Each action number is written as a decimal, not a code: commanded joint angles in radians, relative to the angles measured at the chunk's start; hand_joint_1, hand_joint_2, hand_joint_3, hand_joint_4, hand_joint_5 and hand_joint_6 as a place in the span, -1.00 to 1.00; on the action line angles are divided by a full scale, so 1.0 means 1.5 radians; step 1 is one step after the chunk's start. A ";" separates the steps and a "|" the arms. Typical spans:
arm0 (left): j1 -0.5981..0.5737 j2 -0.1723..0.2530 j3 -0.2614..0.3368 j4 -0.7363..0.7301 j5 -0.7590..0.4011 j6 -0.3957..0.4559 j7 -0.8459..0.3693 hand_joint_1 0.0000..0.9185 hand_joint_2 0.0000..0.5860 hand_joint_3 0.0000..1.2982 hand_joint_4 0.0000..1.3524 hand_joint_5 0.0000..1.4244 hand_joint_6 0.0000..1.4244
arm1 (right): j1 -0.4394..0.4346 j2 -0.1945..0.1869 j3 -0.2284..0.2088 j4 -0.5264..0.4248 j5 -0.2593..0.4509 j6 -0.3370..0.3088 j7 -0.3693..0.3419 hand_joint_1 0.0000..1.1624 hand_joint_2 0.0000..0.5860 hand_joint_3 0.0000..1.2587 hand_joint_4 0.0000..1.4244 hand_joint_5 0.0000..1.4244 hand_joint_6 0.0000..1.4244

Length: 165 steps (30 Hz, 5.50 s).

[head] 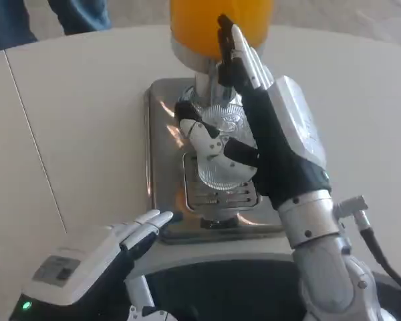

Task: Grasp the cup under the faucet to collect the drink, then remove the cup.

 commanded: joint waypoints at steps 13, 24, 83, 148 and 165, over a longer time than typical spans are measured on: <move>0.008 0.001 0.006 -0.008 -0.021 0.007 -0.017 -0.79 -0.60 -0.76 -0.86 -0.68 -0.60 | -0.047 -0.010 0.057 -0.001 -0.054 0.098 0.113 -0.19 0.40 -1.00 -1.00 -1.00 -1.00; -0.023 -0.087 0.008 -0.076 -0.095 0.145 -0.051 -0.79 -0.71 -0.96 -0.99 -0.67 -0.55 | -0.046 -0.016 0.054 -0.016 -0.055 0.112 0.122 -0.20 0.40 -1.00 -1.00 -1.00 -1.00; -0.221 -0.299 -0.107 0.033 -0.025 0.330 0.090 -0.47 -0.83 -1.00 -1.00 -0.62 -0.43 | 0.003 -0.029 0.049 -0.164 -0.097 0.165 0.148 -0.20 0.40 -1.00 -1.00 -1.00 -1.00; -0.397 -0.355 -0.132 0.310 -0.056 0.240 0.257 -0.05 -0.79 -1.00 -1.00 -0.60 -0.40 | 0.482 -0.150 -0.089 -0.495 -0.265 0.159 0.435 0.20 0.27 -0.89 -1.00 -1.00 -1.00; -0.420 -0.345 -0.145 0.363 -0.043 0.215 0.274 -0.03 -0.80 -1.00 -1.00 -0.54 -0.34 | 0.453 -0.124 -0.093 -0.479 -0.274 0.170 0.468 0.19 0.23 -0.88 -1.00 -1.00 -1.00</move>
